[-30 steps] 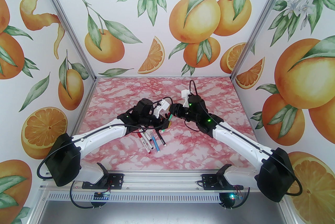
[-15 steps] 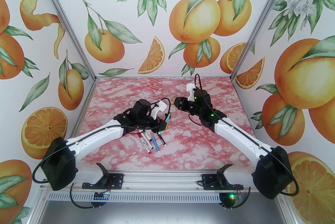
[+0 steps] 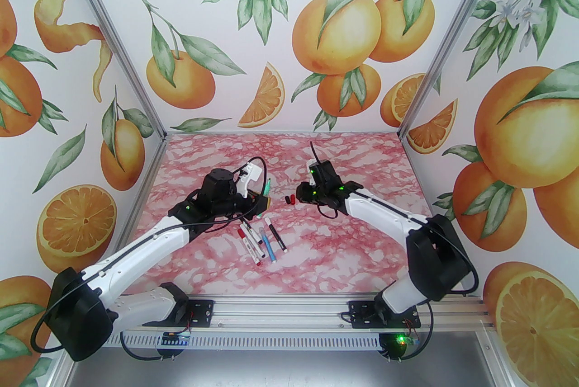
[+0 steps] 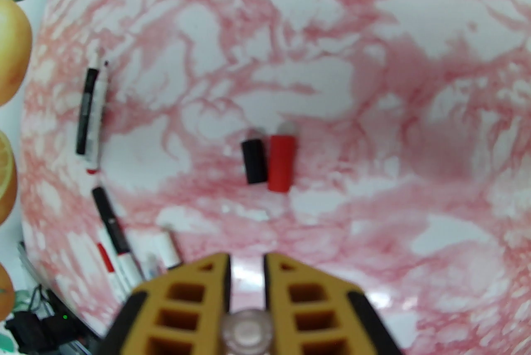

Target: Open the pen caps

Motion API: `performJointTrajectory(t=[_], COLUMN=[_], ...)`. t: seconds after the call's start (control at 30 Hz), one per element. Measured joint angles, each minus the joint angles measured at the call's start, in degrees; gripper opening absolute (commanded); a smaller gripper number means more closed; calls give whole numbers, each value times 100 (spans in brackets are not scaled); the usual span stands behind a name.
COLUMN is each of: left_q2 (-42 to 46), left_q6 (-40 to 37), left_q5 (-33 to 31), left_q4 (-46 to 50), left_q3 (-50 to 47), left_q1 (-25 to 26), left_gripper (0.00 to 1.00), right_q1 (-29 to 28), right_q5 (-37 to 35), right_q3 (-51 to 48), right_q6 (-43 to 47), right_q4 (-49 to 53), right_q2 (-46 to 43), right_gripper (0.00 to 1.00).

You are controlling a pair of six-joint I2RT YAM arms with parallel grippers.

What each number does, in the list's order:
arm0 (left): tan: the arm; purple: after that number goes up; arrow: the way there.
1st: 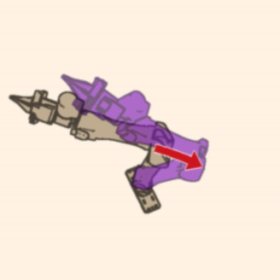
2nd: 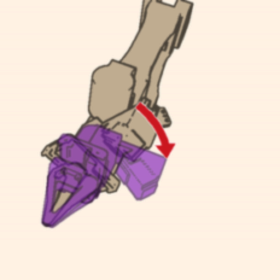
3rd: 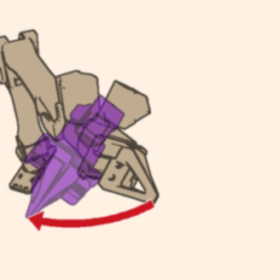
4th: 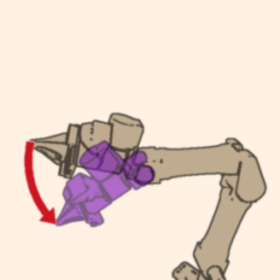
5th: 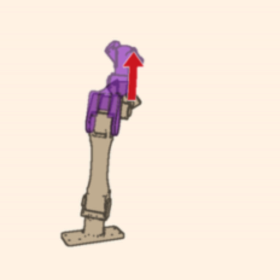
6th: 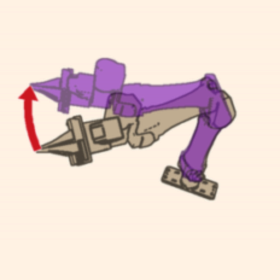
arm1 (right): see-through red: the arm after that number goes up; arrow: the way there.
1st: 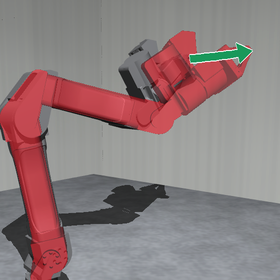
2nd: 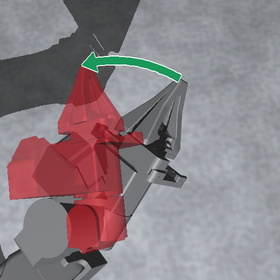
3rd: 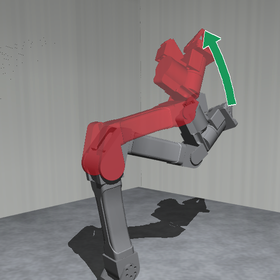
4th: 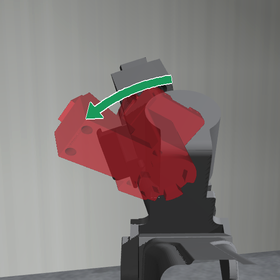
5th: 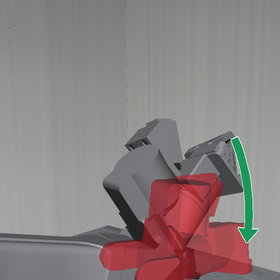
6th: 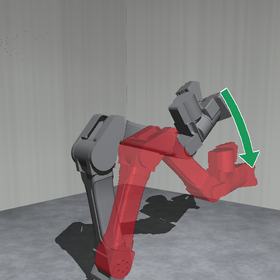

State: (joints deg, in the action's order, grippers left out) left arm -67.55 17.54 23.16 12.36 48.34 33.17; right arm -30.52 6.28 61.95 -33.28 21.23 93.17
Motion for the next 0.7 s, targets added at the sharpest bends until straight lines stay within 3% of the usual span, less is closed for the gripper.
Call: performJointTrajectory(t=[0.27,0.7], left_q2=[518,645], left_q6=[35,33], left_q5=[-22,-42], left_q4=[-90,-162], left_q3=[-398,-704], left_q1=[-195,-295], left_gripper=[7,7], right_q1=[-20,-20], right_q5=[-293,-485], right_q3=[782,975], right_q6=[24,11], right_q4=[164,249], right_q2=[1165,1650], right_gripper=[14,17])
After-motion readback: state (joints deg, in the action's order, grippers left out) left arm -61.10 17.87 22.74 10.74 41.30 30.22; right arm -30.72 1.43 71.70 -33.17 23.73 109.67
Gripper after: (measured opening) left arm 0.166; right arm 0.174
